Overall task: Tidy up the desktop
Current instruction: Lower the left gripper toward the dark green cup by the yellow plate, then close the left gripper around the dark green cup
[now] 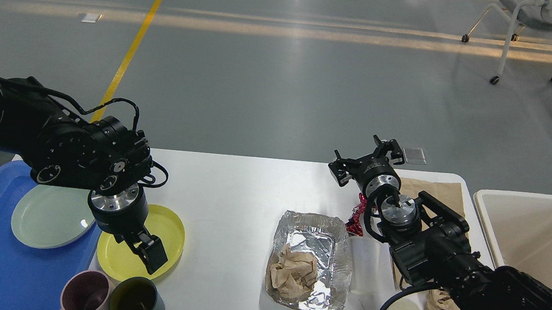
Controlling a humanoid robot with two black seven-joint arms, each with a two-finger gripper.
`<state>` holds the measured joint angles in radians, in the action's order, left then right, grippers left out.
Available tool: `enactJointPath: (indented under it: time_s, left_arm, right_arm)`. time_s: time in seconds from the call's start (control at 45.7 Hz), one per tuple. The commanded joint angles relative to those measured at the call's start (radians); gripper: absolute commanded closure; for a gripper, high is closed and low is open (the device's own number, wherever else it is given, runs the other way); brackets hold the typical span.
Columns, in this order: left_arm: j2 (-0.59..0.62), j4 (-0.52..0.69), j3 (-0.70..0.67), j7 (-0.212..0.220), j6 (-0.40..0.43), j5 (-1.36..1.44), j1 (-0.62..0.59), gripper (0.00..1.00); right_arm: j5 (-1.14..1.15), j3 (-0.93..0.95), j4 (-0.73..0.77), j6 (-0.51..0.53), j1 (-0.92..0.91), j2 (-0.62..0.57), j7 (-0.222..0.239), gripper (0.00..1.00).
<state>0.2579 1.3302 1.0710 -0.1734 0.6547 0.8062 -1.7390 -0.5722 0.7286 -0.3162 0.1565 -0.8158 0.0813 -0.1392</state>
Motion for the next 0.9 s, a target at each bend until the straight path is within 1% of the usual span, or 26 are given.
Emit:
enactJointPath:
  time_s: [0.0, 0.109, 0.306, 0.394, 0.569, 0.635, 0.81, 0.875]
  left_arm:
    - [0.006, 0.037, -0.025, 0.0, 0.0, 0.128, 0.016, 0.02]
    - [0.011, 0.063, -0.025, 0.0, 0.0, 0.201, 0.016, 0.02]
    - [0.012, 0.06, -0.016, 0.0, -0.003, 0.318, 0.022, 0.02]
    - [0.012, 0.053, -0.023, 0.002, -0.007, 0.327, 0.05, 0.02]
    - [0.004, 0.05, -0.025, 0.002, -0.09, 0.329, 0.075, 0.02]
    - [0.001, 0.043, -0.026, 0.002, -0.109, 0.329, 0.085, 0.02]
    - [-0.003, 0.037, -0.028, 0.002, -0.118, 0.343, 0.102, 0.05]
    - [-0.003, 0.037, -0.028, 0.002, -0.121, 0.367, 0.108, 0.11]
  right_arm:
    - [0.0, 0.0, 0.0, 0.0, 0.0, 0.0, 0.001, 0.0]
    - [0.0, 0.0, 0.0, 0.0, 0.0, 0.0, 0.0, 0.0]
    - [0.0, 0.0, 0.0, 0.0, 0.0, 0.0, 0.0, 0.0]
    - [0.0, 0.0, 0.0, 0.0, 0.0, 0.0, 0.001, 0.0]
    - [0.0, 0.0, 0.0, 0.0, 0.0, 0.0, 0.001, 0.0]
    - [0.0, 0.0, 0.0, 0.0, 0.0, 0.0, 0.0, 0.0]
    - [0.0, 0.0, 0.0, 0.0, 0.0, 0.0, 0.001, 0.0]
    - [0.0, 0.0, 0.0, 0.0, 0.0, 0.0, 0.001, 0.0]
